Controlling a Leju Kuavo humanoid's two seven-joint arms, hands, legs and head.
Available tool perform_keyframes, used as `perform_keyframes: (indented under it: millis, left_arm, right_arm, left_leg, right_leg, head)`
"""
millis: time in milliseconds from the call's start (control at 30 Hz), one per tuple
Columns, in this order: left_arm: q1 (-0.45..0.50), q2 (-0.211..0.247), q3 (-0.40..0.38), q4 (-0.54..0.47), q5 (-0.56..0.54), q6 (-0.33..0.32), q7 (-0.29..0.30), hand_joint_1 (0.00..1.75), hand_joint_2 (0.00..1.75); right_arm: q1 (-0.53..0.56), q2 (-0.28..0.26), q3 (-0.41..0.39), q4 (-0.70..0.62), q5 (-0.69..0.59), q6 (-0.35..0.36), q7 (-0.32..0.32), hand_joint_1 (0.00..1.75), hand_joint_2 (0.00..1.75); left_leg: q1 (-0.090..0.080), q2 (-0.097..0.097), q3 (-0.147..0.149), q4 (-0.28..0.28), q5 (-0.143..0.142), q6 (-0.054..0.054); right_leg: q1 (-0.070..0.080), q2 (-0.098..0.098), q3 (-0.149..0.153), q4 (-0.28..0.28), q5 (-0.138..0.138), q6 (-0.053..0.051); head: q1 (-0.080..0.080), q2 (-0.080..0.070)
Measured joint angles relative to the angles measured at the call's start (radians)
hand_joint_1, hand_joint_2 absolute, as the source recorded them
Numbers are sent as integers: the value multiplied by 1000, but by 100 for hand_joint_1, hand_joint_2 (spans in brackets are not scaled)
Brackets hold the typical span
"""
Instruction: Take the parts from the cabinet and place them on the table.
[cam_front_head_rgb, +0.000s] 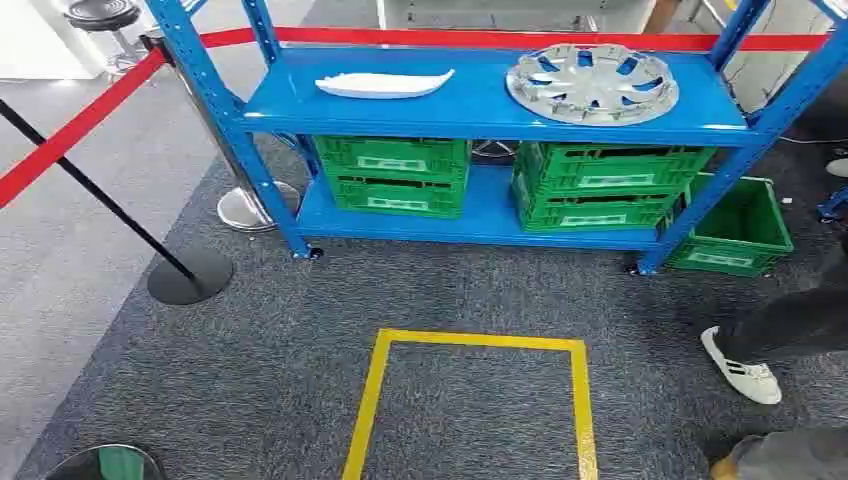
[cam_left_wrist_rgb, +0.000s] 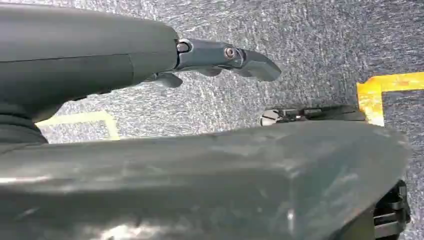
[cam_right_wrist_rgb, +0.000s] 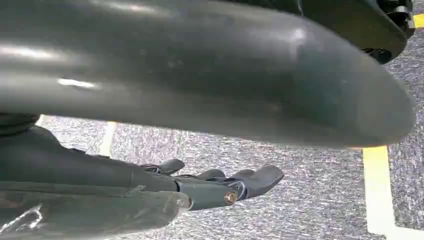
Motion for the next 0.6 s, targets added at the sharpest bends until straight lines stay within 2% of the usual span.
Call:
perform_keyframes:
  millis: [433, 467, 533, 567, 600]
  left_arm:
    - [0, 0, 0, 0, 0, 0, 0, 0, 0]
    - [0, 0, 0, 0, 0, 0, 0, 0, 175]
    - [0, 0, 0, 0, 0, 0, 0, 0, 175]
    - [0, 0, 0, 0, 0, 0, 0, 0, 175]
    - [0, 0, 0, 0, 0, 0, 0, 0, 175]
  right_arm:
    - [0, 0, 0, 0, 0, 0, 0, 0, 0]
    - [0, 0, 0, 0, 0, 0, 0, 0, 0]
    - [0, 0, 0, 0, 0, 0, 0, 0, 0]
    - [0, 0, 0, 0, 0, 0, 0, 0, 175]
    - [0, 0, 0, 0, 0, 0, 0, 0, 175]
  left_leg:
    - [0, 0, 0, 0, 0, 1]
    - [0, 0, 0, 0, -1, 1]
    - [0, 0, 0, 0, -1, 1]
    - [0, 0, 0, 0, -1, 1]
    - [0, 0, 0, 0, -1, 1]
  right_leg:
    - [0, 0, 0, -1, 0, 0]
    - [0, 0, 0, -1, 0, 1]
    - [0, 0, 1, -1, 0, 1]
    - [0, 0, 1, -1, 0, 1]
    - [0, 0, 1, -1, 0, 1]
  head:
    - [0, 0]
    - [0, 0]
    - [0, 0]
    - [0, 0]
    - [0, 0]
